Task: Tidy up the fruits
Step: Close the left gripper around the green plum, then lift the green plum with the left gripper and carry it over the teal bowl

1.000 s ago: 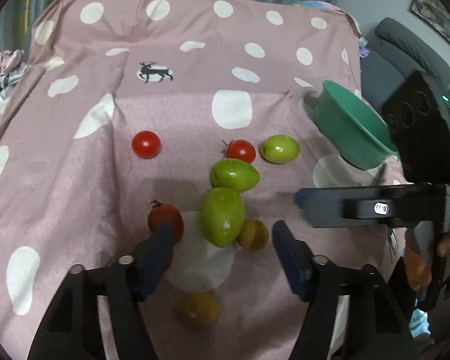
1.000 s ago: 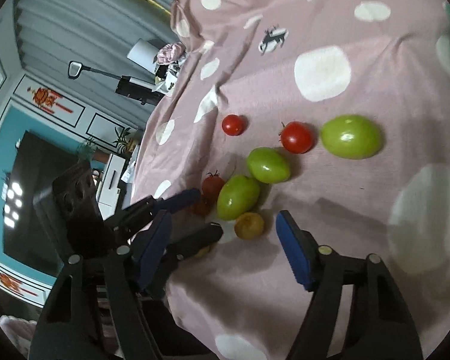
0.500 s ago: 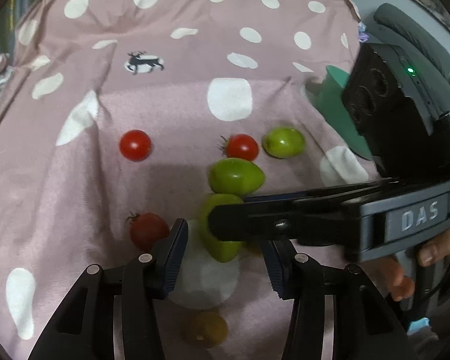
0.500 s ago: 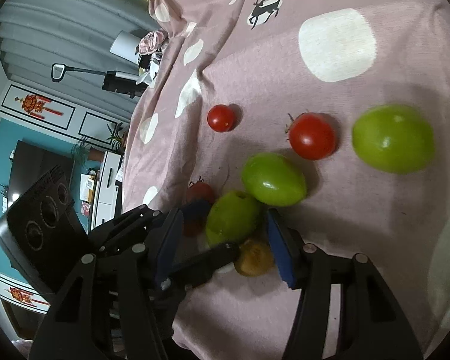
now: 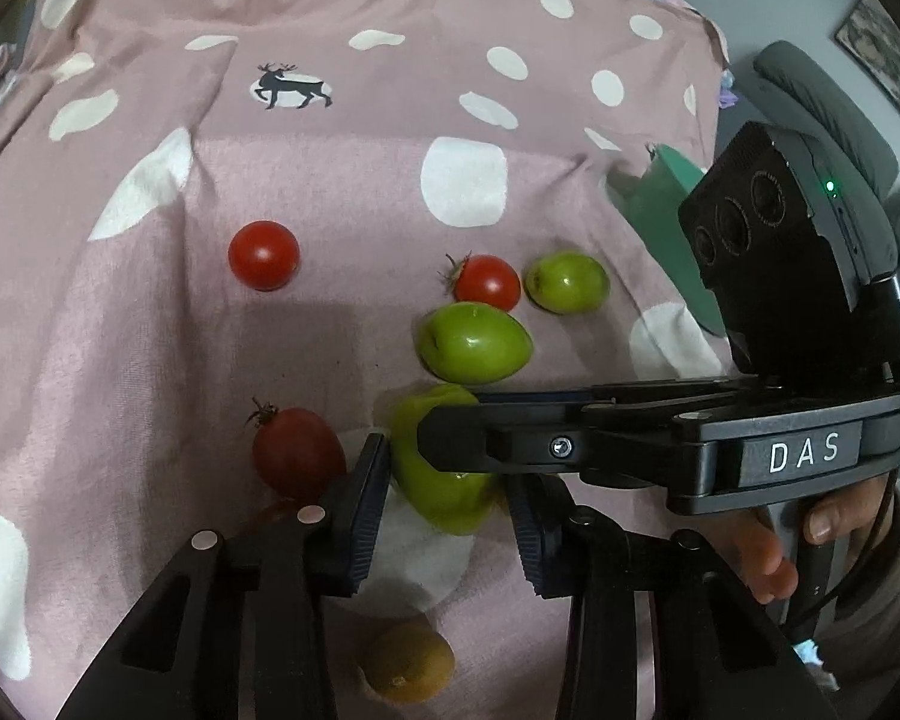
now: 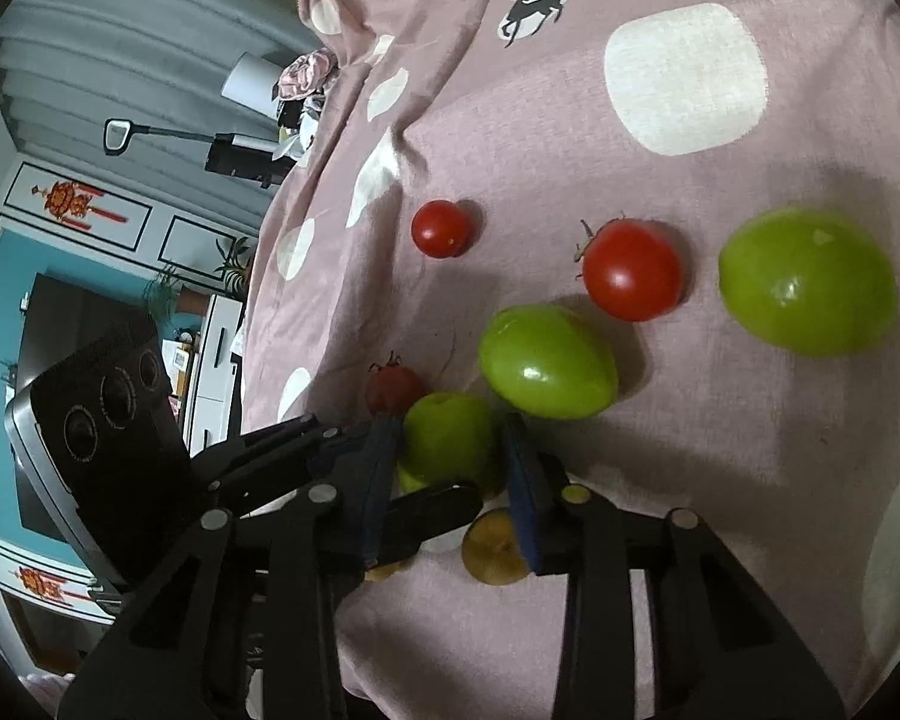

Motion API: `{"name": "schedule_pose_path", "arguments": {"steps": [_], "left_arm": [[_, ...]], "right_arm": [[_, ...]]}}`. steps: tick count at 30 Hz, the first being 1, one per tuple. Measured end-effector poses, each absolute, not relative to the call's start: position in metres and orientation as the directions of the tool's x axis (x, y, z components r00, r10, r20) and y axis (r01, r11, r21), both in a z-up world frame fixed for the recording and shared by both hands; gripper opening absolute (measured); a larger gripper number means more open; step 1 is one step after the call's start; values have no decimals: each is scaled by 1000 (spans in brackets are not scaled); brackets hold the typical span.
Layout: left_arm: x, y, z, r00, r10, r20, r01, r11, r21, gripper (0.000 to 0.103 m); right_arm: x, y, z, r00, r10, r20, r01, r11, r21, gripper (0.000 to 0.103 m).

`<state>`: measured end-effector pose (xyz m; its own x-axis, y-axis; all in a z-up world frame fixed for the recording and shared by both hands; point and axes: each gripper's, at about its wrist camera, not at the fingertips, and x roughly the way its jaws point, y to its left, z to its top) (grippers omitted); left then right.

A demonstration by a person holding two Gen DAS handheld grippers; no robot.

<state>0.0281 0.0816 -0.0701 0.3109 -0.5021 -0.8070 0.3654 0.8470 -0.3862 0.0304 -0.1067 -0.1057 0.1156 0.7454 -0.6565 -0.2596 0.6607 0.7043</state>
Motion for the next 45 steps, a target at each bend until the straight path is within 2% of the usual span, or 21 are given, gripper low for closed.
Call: {"name": "schedule_pose_path", "arguments": {"steps": [6,9,17,32,45], "left_arm": [[27,77,-72,322,-473,-820,366,861,-353,39],[23,69,-73,334,-429,-840,390,874,-291,39],[15,68,-69,363,-406,-839,396,882,-255,38],[-1,13,-6,451,-452,-769,512,837,-192,38],[12,-71,37,454,-528,-718,643,752,-145,38]], "right_arm": [[34,-107,-113,96,766,-635,-193,640,743,37],[32,-101,-109,106,747,-656,-222,661,717,38],[26,-98,-105,133,742,-657,-266,665,698,36],[-3,-162,-46,327,760,-561,-308,647,697,36],[-11,-237,-4,513,691,-509,-279,695,662,36]]}}
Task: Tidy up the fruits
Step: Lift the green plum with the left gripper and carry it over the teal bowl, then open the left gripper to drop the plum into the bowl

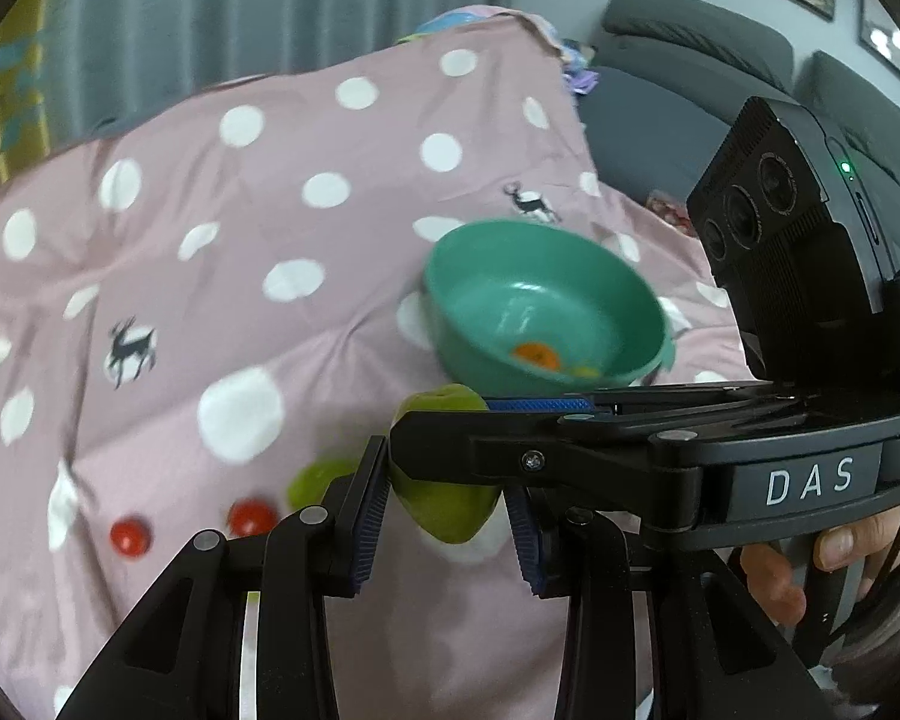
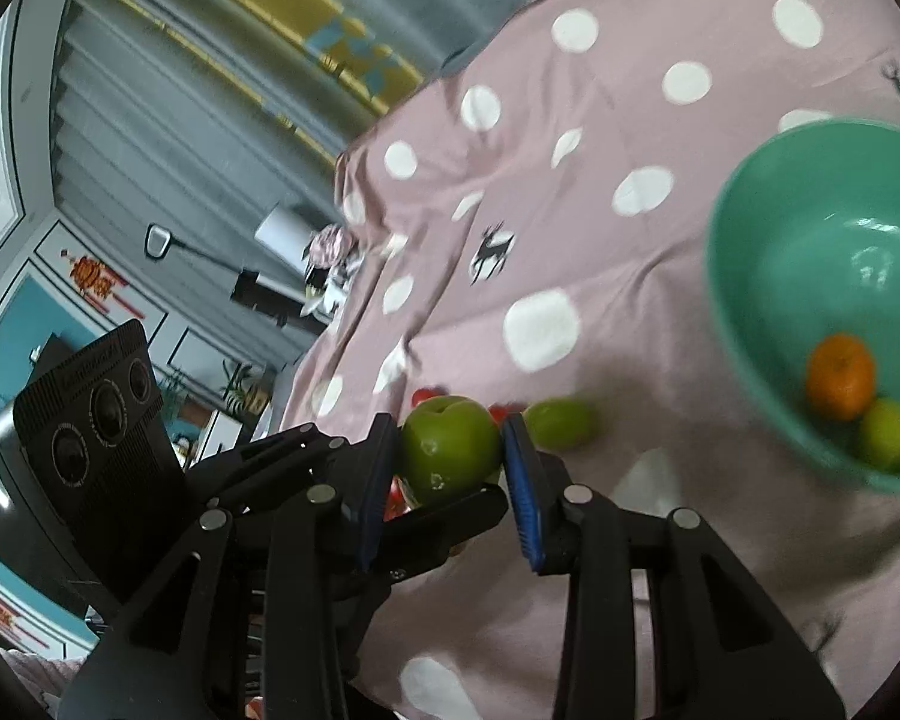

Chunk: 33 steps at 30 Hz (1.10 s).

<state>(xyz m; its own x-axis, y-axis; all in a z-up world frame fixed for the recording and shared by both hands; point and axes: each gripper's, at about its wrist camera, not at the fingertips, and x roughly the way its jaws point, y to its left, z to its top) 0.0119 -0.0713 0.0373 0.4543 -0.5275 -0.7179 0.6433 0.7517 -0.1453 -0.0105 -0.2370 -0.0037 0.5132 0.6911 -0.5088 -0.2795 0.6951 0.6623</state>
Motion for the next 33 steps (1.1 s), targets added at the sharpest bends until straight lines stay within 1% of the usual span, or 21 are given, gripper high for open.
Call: {"name": "schedule_pose_path", "arguments": {"steps": [8,18,23,28,33], "left_arm": [[23,-120,46,419,-564,-712,706,695,-136,38],[42,-175,33,341,-596,-727,746,643,-177,38],[52,-191,19,292,-607,-739,746,628,-222,38],[53,-199,9,276,-602,-750,753,620,-221,38],[56,-198,9,306,-579,-756,738,646,-196,38]], "right_arm": [[-10,-286,2,592,644,-484,-227,710,667,36],[-2,-332,-12,643,581,-499,-130,725,676,36],[0,-352,-24,648,554,-523,-79,731,678,36],[1,-360,-33,641,546,-539,-48,730,681,36],[0,-360,-32,651,527,-547,-38,742,669,38]]}}
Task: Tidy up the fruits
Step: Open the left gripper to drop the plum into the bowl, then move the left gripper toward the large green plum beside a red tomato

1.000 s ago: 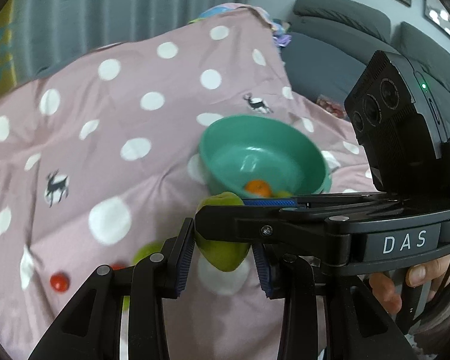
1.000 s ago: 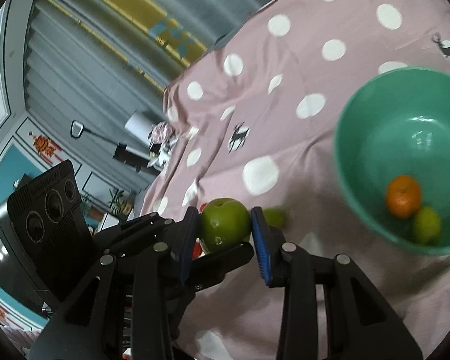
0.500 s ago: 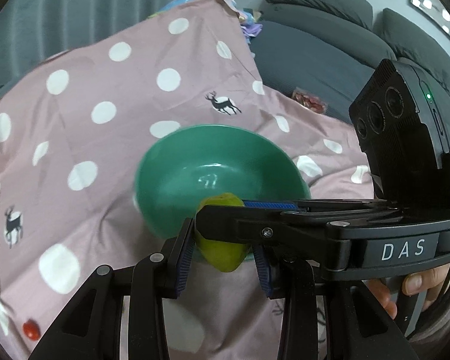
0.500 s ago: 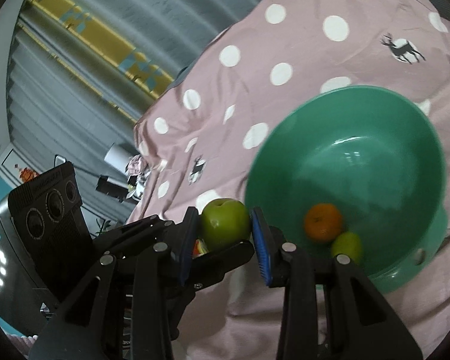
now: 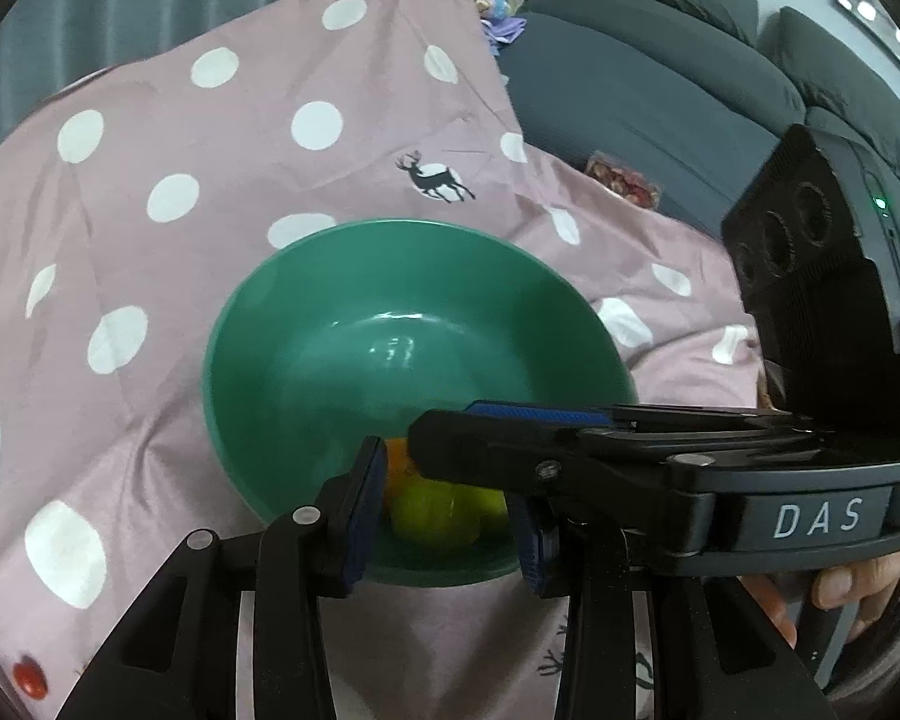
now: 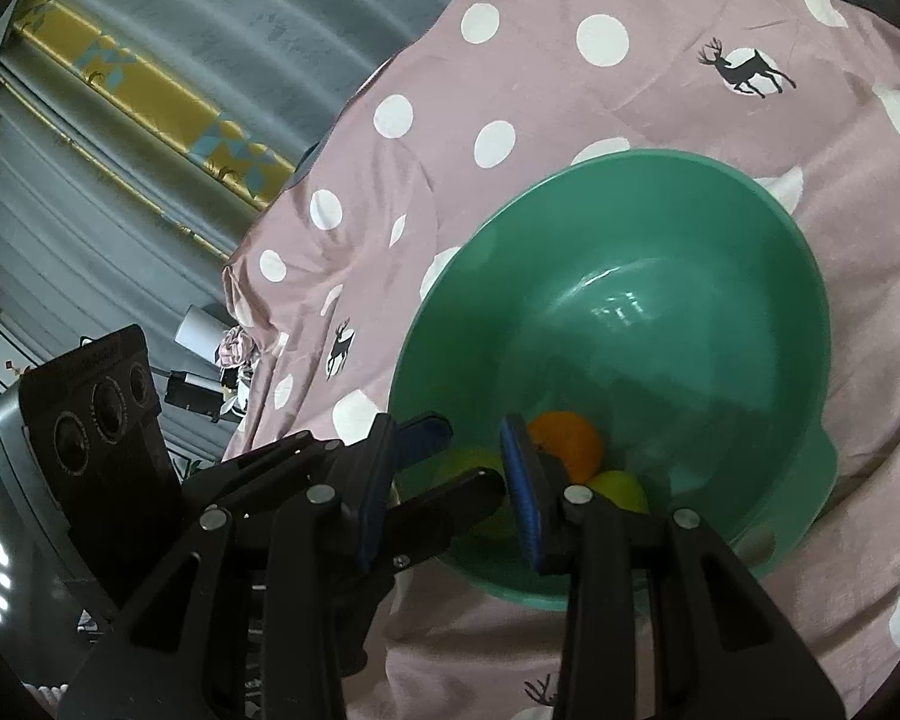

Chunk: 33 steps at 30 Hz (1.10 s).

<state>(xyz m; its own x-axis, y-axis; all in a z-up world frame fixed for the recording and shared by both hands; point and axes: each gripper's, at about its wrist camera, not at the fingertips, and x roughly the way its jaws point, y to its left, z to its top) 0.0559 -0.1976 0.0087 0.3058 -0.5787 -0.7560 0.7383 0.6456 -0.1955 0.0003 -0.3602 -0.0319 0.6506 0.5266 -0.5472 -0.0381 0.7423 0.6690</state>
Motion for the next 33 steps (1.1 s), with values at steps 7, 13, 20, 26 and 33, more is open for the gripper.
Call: {"name": "schedule_pose_path", "arguments": {"steps": [7,13,20,26,33], "left_arm": [[51,-175,15,382,-538,-751,705,695,-139,78],[41,-133,21,426,-523,-738,652,743,-150,89],[36,-47,21,509,-451,-733,500,848,-175,89],[28,28,4,550,-369,-749,327,921,-214,89],[6,72,-23,535,-347,-770,238,937,-257,89]], "right_arm": [[-14,-365,-23,700,451,-553,-16,785,619,66],[-32,-365,-12,728,424,-539,-16,796,604,73],[-53,-347,7,747,426,-510,-79,819,569,79],[-59,-309,10,706,448,-549,-172,860,480,79],[-59,-254,-3,622,477,-621,-308,878,366,79]]}}
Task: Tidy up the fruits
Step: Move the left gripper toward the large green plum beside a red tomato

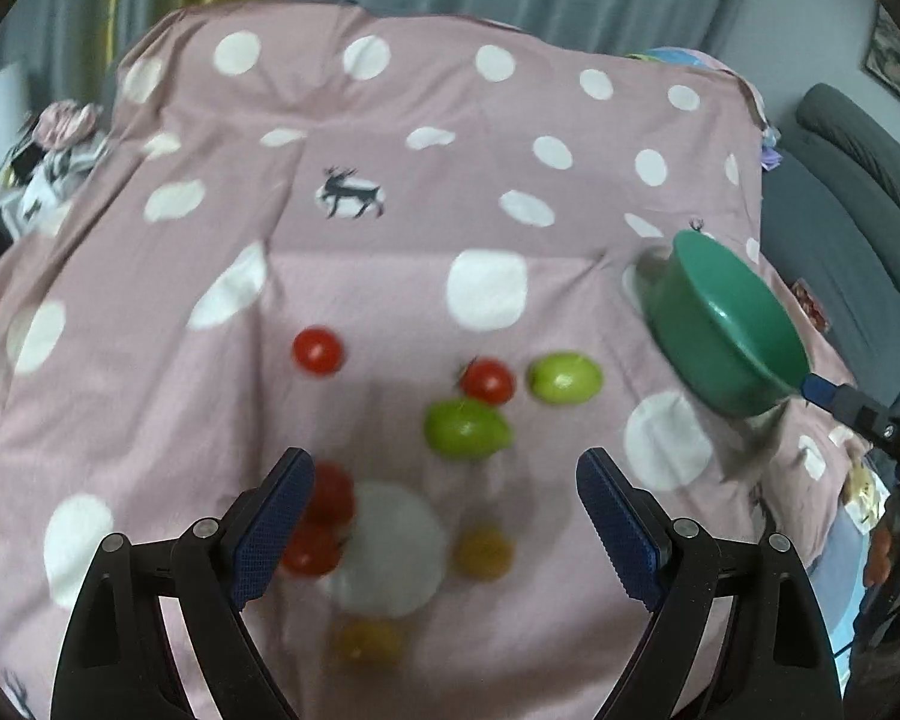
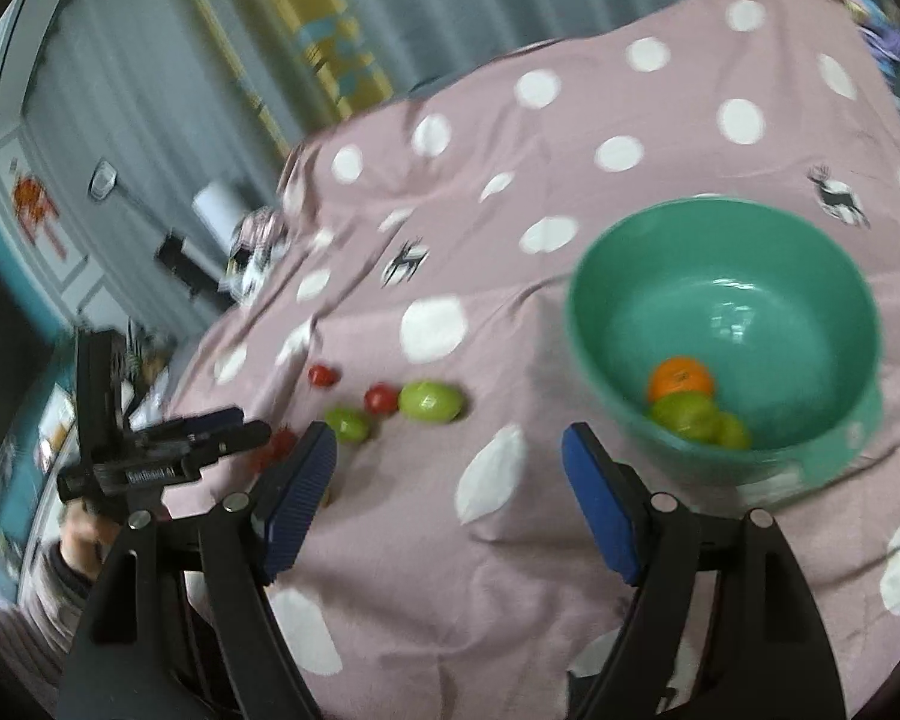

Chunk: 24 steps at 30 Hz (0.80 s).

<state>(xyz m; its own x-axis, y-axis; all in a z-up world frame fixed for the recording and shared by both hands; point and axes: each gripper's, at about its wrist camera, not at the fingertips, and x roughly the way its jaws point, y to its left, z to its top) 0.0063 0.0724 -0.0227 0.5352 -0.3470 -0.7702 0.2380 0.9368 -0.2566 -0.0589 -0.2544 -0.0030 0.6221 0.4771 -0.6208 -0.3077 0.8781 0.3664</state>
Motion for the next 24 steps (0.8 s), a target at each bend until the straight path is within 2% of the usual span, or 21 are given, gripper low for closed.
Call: {"name": "schedule_pose_path", "arguments": {"steps": [4,11,17,24], "left_arm": [[-5,78,-32,523,-364,-771,258,929,-264,89],[-3,86,-43,484,-456,-747,265,890,-371,89],[7,80,-41,477,-492,-728,295,870,-395,89],[32,66,-49,440,-485,-756,304,873,-382,89]], "right_arm": [[-56,-218,-20,567,469,-677,-376,879,294,78],[-44,-166,-43,509,452,-733,-480,856,194,75],[-28,-146,-56,468,453,-759,-519,836,179,74],[-11,-127,-67,425,469,-774,-552,812,189,73]]}}
